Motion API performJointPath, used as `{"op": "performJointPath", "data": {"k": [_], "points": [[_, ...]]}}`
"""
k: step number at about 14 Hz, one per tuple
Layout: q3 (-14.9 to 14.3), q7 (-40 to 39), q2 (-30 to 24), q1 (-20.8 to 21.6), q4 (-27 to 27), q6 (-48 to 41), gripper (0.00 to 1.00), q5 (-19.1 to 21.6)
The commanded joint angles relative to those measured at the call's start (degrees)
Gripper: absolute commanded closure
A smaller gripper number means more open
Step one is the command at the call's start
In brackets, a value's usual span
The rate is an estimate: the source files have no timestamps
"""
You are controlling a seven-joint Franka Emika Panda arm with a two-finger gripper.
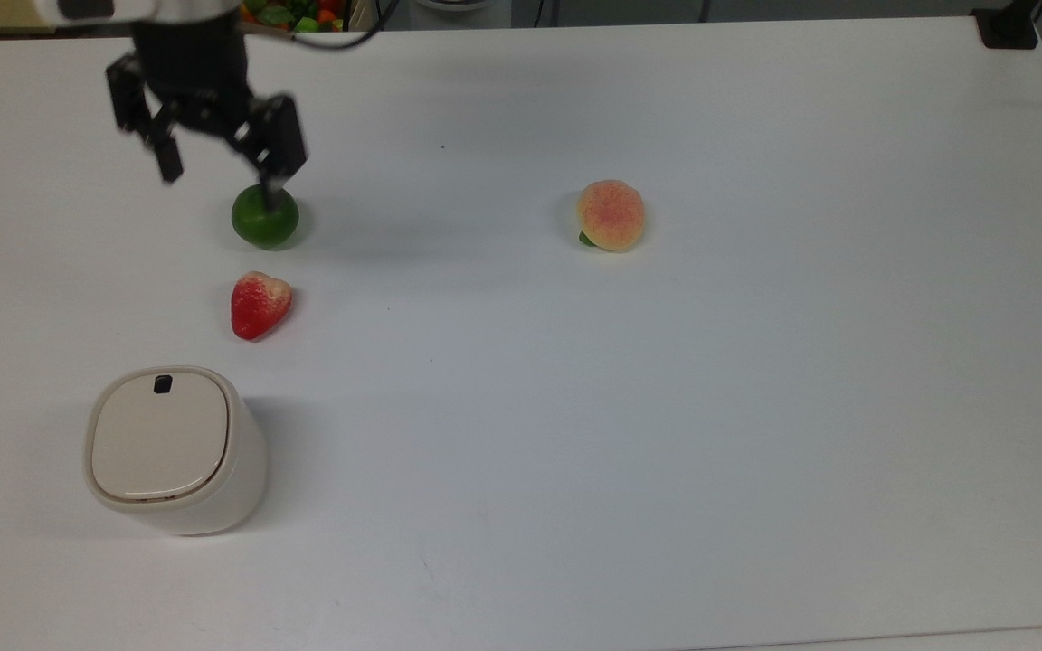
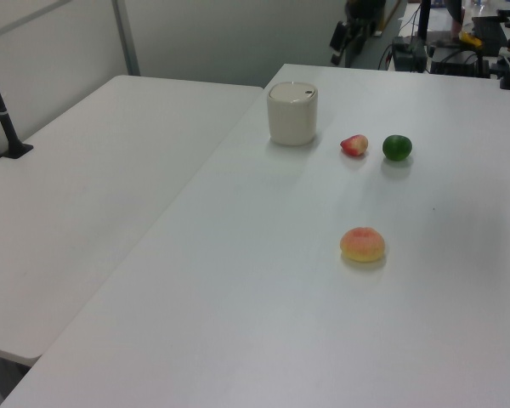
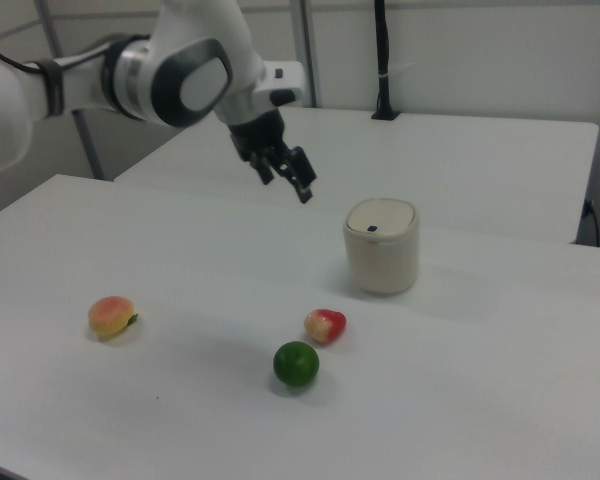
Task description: Close garbage bin
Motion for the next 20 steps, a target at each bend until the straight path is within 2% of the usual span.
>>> {"op": "performJointPath", "data": {"k": [1,5,10,13,15,18,20], "points": [[2.53,1.20,-7.22,0.44,-3.40,-12.18,0.00,0.85],[6.49,0.59,-12.14,0.01,-3.04,-23.62,0.00,2.61],[11.59,0.68,-14.88,-0.26,-2.87,-29.00,0.00,2.96],[11.77,0.33,-15.06,0.97,-3.04,-29.10,0.00,4.80],[9.76,-0.55,-14.62,3.33,-3.04,-28.31,0.00,4.89],[2.65,-5.63,-14.35,9.13,-3.39,-25.33,0.00,6.73],[1.32,-8.10,-14.09,9.58,-3.39,-23.74,0.00,7.88]]}}
